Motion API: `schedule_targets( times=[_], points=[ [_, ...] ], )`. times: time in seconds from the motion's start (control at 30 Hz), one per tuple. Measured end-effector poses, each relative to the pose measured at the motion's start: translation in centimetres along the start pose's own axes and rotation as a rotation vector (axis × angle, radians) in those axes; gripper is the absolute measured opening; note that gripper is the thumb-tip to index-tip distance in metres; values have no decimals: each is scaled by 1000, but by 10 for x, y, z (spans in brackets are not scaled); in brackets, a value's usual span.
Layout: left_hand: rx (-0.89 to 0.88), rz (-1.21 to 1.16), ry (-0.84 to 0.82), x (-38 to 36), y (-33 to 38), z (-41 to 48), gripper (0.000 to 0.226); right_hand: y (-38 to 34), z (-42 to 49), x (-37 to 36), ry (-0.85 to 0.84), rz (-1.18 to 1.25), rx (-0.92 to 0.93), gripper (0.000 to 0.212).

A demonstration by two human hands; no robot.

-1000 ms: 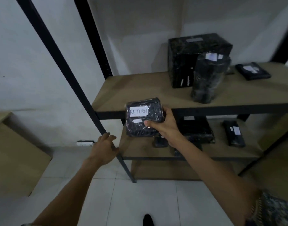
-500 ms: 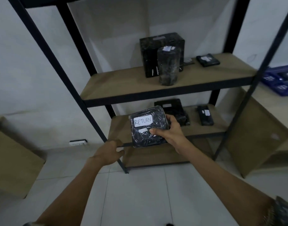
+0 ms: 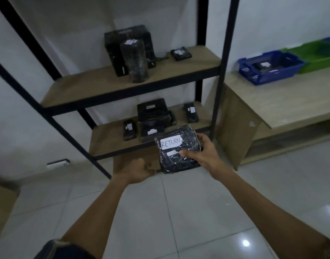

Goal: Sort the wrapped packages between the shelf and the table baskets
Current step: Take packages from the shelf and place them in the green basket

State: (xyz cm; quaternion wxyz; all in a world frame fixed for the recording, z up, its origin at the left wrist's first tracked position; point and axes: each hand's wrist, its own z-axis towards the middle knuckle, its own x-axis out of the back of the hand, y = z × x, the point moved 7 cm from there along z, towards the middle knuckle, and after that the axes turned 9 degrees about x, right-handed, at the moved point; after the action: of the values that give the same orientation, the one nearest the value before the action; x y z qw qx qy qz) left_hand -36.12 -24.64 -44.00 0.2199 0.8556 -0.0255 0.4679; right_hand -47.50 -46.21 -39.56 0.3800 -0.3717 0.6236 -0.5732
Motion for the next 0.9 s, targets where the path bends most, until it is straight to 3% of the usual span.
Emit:
schedule_targets(
  times=[0.6, 0.9],
  points=[
    [-82, -37, -74, -112, 347, 62, 24, -8, 46, 370, 97, 88, -33, 78],
    [-193, 62, -83, -111, 513, 217, 13, 3, 158, 502, 229, 63, -52, 76]
  ],
)
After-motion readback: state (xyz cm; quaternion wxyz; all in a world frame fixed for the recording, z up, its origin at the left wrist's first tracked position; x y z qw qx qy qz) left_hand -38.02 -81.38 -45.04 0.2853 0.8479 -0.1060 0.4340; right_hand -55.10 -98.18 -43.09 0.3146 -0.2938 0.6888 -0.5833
